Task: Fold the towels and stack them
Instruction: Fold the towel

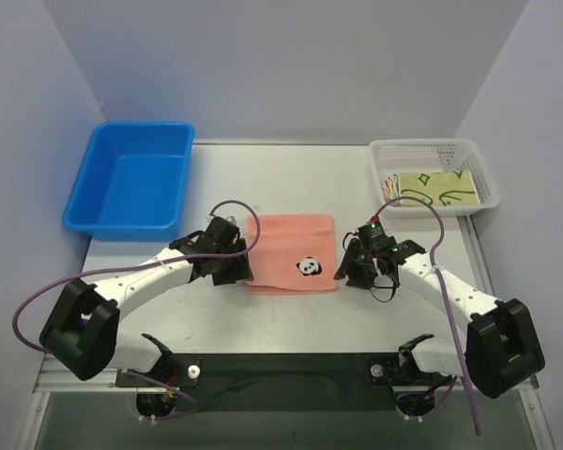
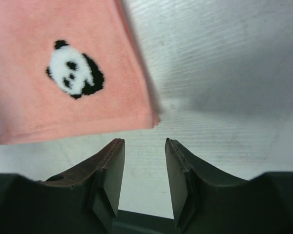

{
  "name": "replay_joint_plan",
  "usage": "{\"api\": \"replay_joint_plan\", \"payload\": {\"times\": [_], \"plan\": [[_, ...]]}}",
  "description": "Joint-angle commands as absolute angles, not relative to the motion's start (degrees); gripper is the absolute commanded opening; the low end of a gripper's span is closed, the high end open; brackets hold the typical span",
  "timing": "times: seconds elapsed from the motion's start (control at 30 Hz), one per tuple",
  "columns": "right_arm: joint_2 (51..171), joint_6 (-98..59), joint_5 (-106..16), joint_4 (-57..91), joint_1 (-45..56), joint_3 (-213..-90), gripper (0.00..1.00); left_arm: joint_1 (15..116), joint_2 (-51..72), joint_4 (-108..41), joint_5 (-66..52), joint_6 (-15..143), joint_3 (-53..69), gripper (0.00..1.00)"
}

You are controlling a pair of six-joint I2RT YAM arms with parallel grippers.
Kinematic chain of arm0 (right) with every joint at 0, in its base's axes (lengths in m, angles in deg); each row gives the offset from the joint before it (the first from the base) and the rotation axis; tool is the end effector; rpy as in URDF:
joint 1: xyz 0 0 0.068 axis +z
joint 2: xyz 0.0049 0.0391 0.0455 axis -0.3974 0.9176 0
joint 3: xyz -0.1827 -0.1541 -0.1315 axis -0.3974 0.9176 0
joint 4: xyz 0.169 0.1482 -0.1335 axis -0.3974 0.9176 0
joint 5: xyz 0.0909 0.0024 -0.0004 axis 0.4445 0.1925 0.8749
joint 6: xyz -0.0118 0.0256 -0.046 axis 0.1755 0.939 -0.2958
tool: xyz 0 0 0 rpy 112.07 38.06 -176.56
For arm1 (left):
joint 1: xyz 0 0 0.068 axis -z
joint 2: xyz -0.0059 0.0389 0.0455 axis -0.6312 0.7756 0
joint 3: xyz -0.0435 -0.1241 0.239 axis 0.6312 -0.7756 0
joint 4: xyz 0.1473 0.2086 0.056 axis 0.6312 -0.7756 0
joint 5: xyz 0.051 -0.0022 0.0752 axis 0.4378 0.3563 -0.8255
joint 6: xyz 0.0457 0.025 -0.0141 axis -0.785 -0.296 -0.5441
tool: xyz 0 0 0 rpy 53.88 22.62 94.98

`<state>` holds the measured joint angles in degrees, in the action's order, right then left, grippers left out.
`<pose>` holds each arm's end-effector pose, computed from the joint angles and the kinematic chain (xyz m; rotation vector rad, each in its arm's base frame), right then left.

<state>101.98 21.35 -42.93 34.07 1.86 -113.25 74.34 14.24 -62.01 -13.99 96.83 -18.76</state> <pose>0.2166 0.1088 0.1899 0.4293 2.5746 0.7094 0.2124 -0.1509 0.1903 -0.2100 2.7150 -0.4828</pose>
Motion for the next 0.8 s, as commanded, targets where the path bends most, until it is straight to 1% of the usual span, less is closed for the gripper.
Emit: {"api": "replay_joint_plan", "payload": {"times": [0.0,0.07,0.1,0.17,0.2,0.23,0.27,0.3,0.37,0.4,0.43,0.5,0.53,0.6,0.63,0.77], "plan": [[98.5,20.0,-44.5,37.5,3.8,-117.7,0.38,76.1,10.5,-65.9,-17.4,94.9,-14.7,0.62],[98.8,20.0,-45.0,37.3,4.4,-119.0,0.35,77.6,9.9,-66.1,-18.5,95.0,-11.2,0.62],[99.0,20.1,-45.2,37.2,4.7,-120.1,0.31,78.3,10.2,-66.1,-18.8,95.0,-9.6,0.61],[100.7,20.7,-44.9,35.9,5.0,-120.7,0.27,80.3,11.5,-66.0,-19.6,94.9,-6.4,0.58],[101.3,21.1,-44.7,35.3,5.0,-120.8,0.24,80.7,14.0,-66.0,-19.5,94.6,-3.0,0.53],[102.0,21.4,-44.3,33.6,5.2,-120.6,0.22,81.3,15.6,-66.0,-18.7,94.4,-1.4,0.51],[103.3,22.2,-43.9,32.6,5.1,-120.2,0.21,82.0,17.3,-66.0,-17.9,94.2,-0.1,0.5],[104.0,22.8,-43.9,31.5,5.2,-119.7,0.2,82.4,20.8,-65.9,-17.1,94.0,2.1,0.44],[106.0,24.1,-42.8,28.5,5.3,-117.9,0.18,82.7,24.1,-66.1,-15.6,93.6,2.8,0.4],[106.7,24.6,-42.4,27.6,5.2,-117.2,0.17,82.8,27.0,-66.0,-13.9,92.9,2.8,0.38],[107.4,24.9,-42.1,26.0,5.2,-115.3,0.17,82.8,28.3,-66.0,-11.7,92.7,1.6,0.33],[109.2,25.8,-40.8,24.4,5.0,-113.3,0.14,82.9,30.2,-65.9,-10.1,92.2,-0.6,0.29],[109.8,26.0,-40.5,23.3,4.8,-112.3,0.13,82.9,30.6,-65.9,-9.1,91.9,-3.3,0.24],[110.9,26.9,-39.3,21.8,4.1,-109.1,0.11,82.9,30.6,-65.8,-8.8,91.3,-6.3,0.19],[111.2,27.1,-38.8,20.5,3.7,-108.2,0.1,82.9,30.3,-65.4,-8.5,91.1,-7.7,0.15],[112.0,27.3,-38.0,18.9,2.6,-105.1,0.1,82.9,29.2,-62.7,-7.5,90.9,-15.9,0.13]]}}
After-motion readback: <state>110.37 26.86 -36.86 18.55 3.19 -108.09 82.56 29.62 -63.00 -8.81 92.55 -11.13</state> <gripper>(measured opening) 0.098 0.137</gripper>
